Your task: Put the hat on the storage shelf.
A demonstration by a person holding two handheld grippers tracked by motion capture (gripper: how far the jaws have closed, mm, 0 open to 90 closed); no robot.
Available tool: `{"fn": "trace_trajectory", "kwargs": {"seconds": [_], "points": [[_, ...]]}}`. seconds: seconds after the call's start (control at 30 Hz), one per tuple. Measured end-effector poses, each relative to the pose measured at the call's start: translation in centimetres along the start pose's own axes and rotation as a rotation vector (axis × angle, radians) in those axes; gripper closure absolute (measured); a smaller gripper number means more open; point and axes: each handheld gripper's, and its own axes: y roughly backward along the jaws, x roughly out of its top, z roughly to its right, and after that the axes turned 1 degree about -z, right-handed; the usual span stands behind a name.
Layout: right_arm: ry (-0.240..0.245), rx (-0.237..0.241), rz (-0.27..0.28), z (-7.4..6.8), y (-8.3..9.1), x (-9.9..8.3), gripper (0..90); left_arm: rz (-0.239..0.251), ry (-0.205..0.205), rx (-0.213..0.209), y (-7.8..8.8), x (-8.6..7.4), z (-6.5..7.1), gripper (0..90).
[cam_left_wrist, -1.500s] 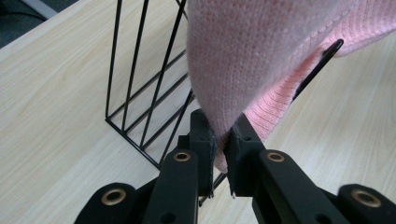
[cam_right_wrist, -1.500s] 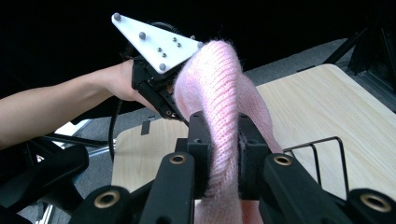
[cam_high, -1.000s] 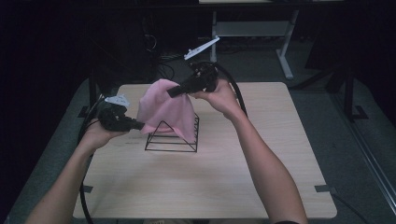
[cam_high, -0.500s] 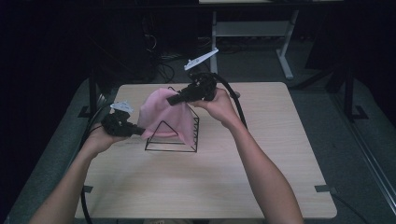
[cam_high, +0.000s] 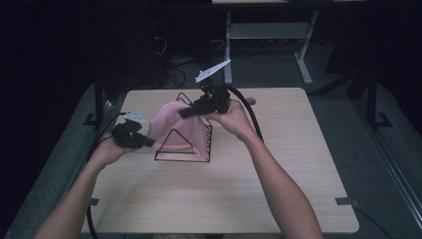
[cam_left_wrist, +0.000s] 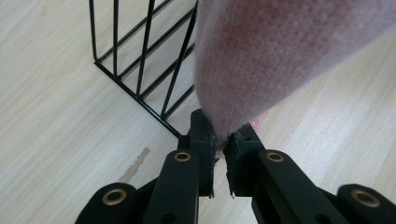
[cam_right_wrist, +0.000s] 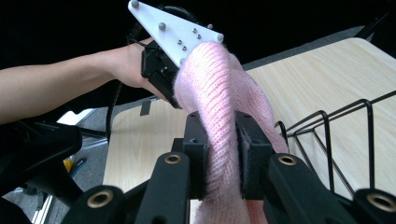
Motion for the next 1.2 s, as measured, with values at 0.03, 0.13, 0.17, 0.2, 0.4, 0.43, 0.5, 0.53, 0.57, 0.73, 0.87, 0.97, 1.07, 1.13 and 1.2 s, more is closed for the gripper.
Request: {"fn": "trace_trajectory", "kwargs": {"seconds": [0.03,0.13,0.17,0.2,0.4,0.43,0.5,0.53,0.57,0.73,0.87,0.97,1.07,1.13,1.2], "points": [[0.004,0.001,-0.003,0.0,-0.1,-0.1,75.7,0.005,0.005,-0.005,-0.1,-0.2,0.0,82.9],[0.005,0.006,-0.013,0.1,-0.4,-0.4,75.2,0.003,0.017,-0.008,-0.4,-0.6,-0.2,82.9],[-0.001,0.009,-0.013,0.2,-0.5,-0.5,75.0,-0.008,0.013,-0.005,-0.5,-0.7,-0.2,82.9],[0.002,0.011,-0.016,0.3,-0.6,-0.6,74.9,-0.007,0.015,-0.002,-0.6,-0.7,-0.1,82.9],[-0.014,0.012,-0.034,0.5,-1.0,-1.2,72.9,-0.032,0.007,-0.003,-1.5,-1.0,-0.1,82.9],[-0.019,0.015,-0.042,0.7,-1.2,-1.5,72.1,-0.045,0.005,-0.003,-1.9,-1.2,-0.3,82.9],[-0.024,0.015,-0.047,0.7,-1.4,-1.6,71.1,-0.047,0.009,-0.007,-2.1,-1.3,-0.3,82.9],[-0.024,0.015,-0.047,0.7,-1.4,-1.6,71.1,-0.047,0.009,-0.007,-2.1,-1.3,-0.3,82.9],[-0.021,0.016,-0.056,0.8,-1.5,-1.8,70.0,-0.049,0.016,-0.009,-2.4,-1.4,-0.3,82.9],[-0.033,0.021,-0.058,1.0,-1.7,-2.2,67.6,-0.054,0.021,-0.011,-2.8,-1.5,-0.4,83.3],[-0.041,0.022,-0.056,1.0,-1.6,-2.4,65.5,-0.081,0.002,0.0,-3.0,-1.6,-0.6,83.4],[-0.031,0.019,-0.059,1.0,-1.6,-2.5,66.5,-0.094,-0.001,0.003,-3.3,-1.6,-0.8,83.4],[-0.025,0.012,-0.047,1.1,-1.6,-2.7,73.2,-0.095,0.004,0.004,-3.5,-1.6,-0.9,83.4],[-0.023,0.014,-0.06,1.1,-1.7,-2.8,76.4,-0.096,0.008,0.005,-3.6,-1.6,-0.9,83.4],[-0.012,0.005,-0.079,1.1,-1.9,-3.0,78.6,-0.099,0.027,0.008,-3.9,-1.7,-1.0,83.4]]}}
